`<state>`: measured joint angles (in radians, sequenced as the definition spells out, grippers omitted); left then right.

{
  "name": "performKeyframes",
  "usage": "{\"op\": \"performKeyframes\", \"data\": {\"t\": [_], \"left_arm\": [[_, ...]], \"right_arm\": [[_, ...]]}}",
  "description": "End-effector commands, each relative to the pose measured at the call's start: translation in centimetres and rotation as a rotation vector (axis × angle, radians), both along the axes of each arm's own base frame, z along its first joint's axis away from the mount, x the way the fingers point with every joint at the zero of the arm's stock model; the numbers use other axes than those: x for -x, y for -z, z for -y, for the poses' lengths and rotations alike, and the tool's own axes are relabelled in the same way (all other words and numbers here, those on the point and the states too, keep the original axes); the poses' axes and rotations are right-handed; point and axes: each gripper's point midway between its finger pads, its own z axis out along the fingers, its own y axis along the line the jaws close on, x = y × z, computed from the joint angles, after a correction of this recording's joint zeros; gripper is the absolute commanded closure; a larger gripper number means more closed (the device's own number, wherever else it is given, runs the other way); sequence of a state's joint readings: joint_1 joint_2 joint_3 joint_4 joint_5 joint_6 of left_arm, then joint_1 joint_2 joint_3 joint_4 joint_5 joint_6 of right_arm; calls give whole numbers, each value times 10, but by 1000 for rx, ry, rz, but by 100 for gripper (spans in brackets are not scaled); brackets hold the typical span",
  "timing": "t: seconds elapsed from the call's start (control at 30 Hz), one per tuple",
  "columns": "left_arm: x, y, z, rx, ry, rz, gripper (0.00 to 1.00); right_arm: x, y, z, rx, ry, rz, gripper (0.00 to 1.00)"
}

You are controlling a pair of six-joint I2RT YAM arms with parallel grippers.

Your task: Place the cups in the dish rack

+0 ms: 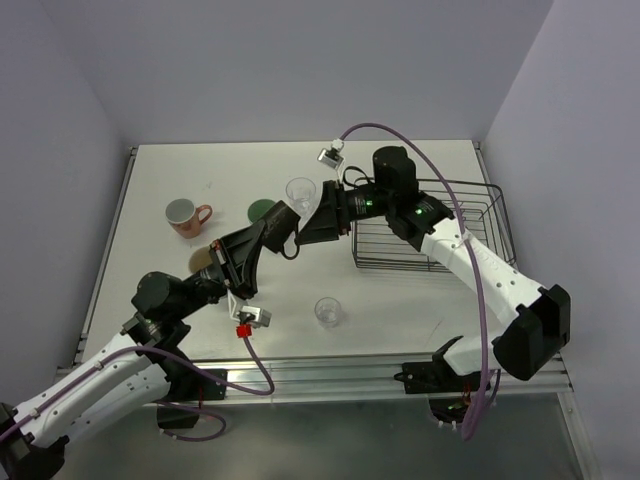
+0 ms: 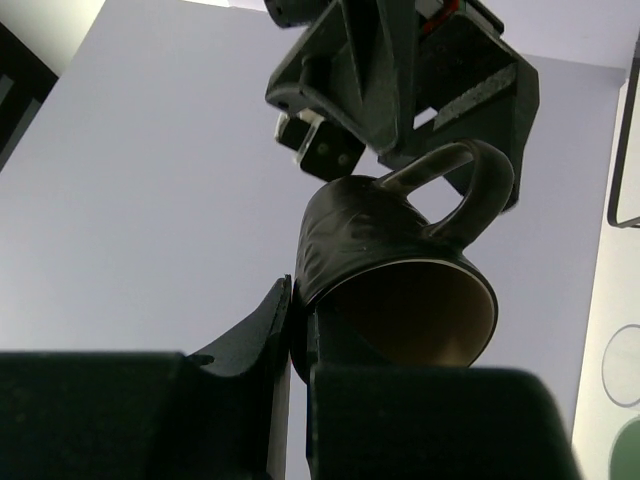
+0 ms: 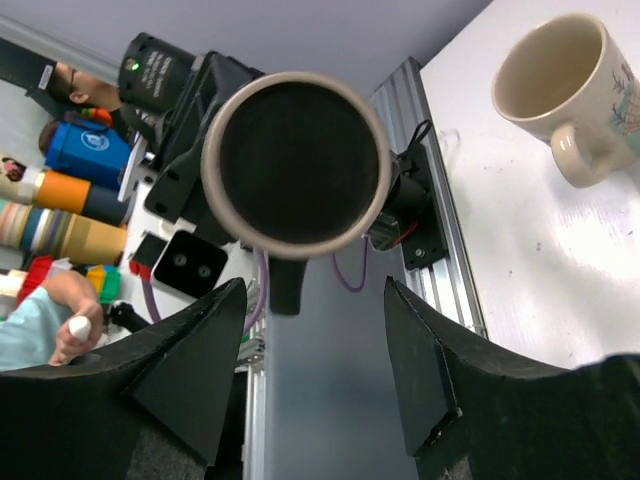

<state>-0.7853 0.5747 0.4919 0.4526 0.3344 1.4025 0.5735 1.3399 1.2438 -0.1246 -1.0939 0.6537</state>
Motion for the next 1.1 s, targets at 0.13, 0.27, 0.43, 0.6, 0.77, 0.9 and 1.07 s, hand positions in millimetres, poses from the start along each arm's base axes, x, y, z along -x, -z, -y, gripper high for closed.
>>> {"op": "performKeyframes", "data": {"t": [0.13,0.27,0.43,0.6,0.77,0.9,1.07], "left_arm": [[7,-31,-9,85,-13,87,100],[8,-29,-9,87,-9,87,100],[10,-26,-8,80,-1,92,100],[10,-24,-7,74,-1,95,100],[9,-23,-7,71,-3,98,100],[9,-20,-7,60,-5,97,100],[8,-16,-6,43,-13,101,87]], "right_arm": [[-8,-17,-15,-48,-3,6,38],[-5,-17,-19,-46,-22,21,46],[-2,-21,-22,-67,-47,10,56],[2,-19,-27,-66,-75,-3,65],[3,-16,-28,-57,-80,-7,68],[1,-17,-28,-58,-69,13,94],[-2,-20,-21,-47,-51,39,100]]}}
